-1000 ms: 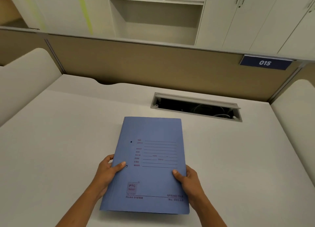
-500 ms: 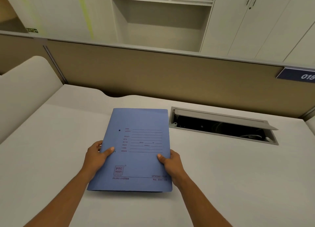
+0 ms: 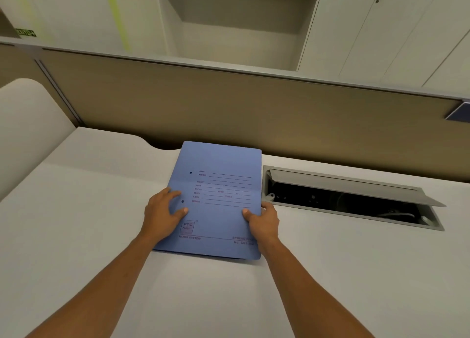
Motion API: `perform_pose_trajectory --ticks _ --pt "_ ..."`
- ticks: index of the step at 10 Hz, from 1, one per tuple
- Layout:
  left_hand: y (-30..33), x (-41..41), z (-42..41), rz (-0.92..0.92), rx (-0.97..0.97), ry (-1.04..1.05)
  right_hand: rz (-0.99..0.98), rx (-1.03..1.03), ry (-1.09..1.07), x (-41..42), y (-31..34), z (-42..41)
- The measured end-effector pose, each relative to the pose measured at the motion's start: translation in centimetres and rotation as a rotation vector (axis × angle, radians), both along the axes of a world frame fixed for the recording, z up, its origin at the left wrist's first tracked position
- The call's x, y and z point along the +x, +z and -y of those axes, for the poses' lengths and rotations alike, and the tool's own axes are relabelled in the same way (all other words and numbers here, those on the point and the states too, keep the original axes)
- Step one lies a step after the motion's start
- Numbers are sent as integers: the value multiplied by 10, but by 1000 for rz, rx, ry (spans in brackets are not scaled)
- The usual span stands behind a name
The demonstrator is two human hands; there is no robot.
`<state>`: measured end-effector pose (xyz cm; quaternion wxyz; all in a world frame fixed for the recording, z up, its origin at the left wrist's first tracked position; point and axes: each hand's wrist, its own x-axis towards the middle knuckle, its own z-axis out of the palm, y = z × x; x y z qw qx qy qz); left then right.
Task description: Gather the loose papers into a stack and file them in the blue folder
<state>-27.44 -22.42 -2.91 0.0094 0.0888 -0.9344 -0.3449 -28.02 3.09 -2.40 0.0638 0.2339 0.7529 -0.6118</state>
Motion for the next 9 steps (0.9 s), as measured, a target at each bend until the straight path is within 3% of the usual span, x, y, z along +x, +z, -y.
perform_pose_trajectory --ticks 1,2,4,5,9 --pt "-11 -1 -5 -4 -160 -78 -80 41 -17 2 2 9" --pt "-19 2 -11 76 -309 -120 -175 212 61 7 0 17" --pt "-16 23 -24 97 -400 -65 -204 674 372 40 -2 -14" --pt "-11 44 -37 30 -421 -63 -197 809 456 65 -1 -44" --pt "-1 148 -137 25 -375 -264 -191 1185 456 177 -2 -153"
